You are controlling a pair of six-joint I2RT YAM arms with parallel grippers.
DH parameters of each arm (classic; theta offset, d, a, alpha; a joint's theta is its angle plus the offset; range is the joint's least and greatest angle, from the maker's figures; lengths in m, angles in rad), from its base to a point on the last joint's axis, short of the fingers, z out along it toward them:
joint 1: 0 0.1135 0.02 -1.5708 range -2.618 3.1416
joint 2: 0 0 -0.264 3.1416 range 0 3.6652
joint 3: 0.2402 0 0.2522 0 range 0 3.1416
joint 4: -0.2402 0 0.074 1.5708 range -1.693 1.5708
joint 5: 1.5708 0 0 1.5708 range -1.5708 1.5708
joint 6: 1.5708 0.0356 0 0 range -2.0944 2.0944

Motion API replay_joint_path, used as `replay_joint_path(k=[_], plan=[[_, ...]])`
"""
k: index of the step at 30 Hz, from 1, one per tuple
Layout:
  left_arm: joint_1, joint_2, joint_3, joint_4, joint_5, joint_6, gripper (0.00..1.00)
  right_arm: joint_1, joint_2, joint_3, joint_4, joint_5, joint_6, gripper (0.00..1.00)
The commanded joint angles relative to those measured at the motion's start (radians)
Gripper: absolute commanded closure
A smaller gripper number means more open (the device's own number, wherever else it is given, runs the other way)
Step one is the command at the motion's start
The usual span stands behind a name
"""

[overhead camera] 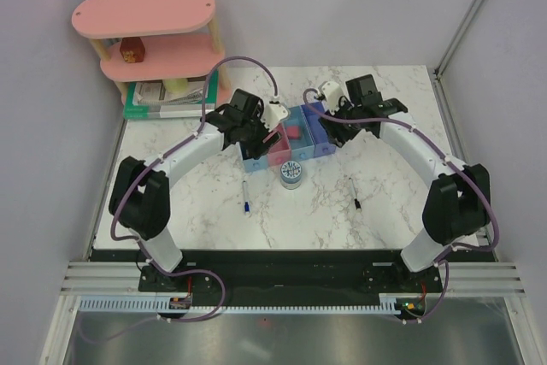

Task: Sort the stationery into containers
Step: Place the stationery in the storage box.

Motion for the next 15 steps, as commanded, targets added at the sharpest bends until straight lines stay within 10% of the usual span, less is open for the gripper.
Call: replay_joint_path(k=[1,15], plan=[[0.005,-0.064,0.015,0.019,-0.016,0.009,0.2,0.012,0.096,0.144,0.05,-0.036,0.055,0.39],[0.072,-0.246,-0.192,0.016,-0.009,-0.02,0.21,0.081,0.383,0.416,0.123,-0.094,0.126,0.39]])
